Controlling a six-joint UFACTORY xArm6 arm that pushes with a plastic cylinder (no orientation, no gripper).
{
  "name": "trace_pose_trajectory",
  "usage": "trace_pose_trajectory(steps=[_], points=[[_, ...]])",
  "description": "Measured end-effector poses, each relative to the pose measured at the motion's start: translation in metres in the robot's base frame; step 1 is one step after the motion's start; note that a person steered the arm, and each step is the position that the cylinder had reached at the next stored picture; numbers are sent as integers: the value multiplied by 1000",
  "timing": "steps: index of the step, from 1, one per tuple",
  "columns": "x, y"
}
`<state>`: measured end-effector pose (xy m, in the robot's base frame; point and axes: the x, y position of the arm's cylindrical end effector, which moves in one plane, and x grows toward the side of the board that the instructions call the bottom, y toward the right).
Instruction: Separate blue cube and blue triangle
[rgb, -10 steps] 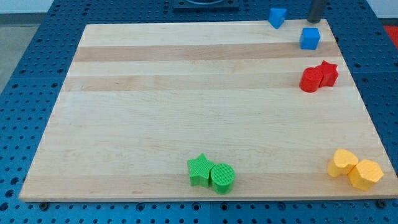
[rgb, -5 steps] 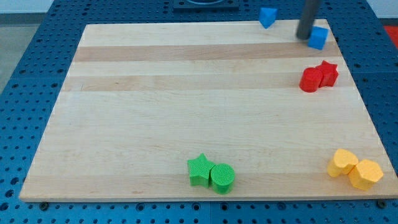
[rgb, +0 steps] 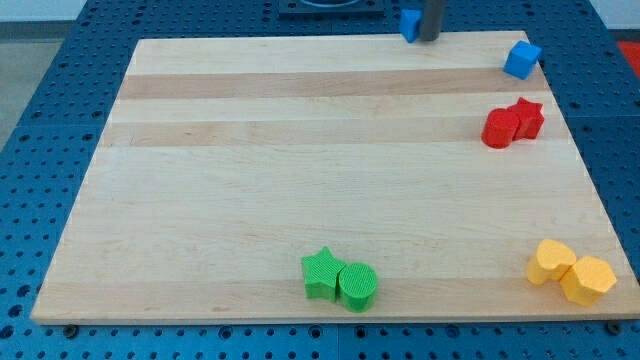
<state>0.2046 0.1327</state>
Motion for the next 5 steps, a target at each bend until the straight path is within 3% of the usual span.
trace_pose_trajectory(steps=[1, 2, 5], points=[[57, -12], [65, -8], [23, 100]])
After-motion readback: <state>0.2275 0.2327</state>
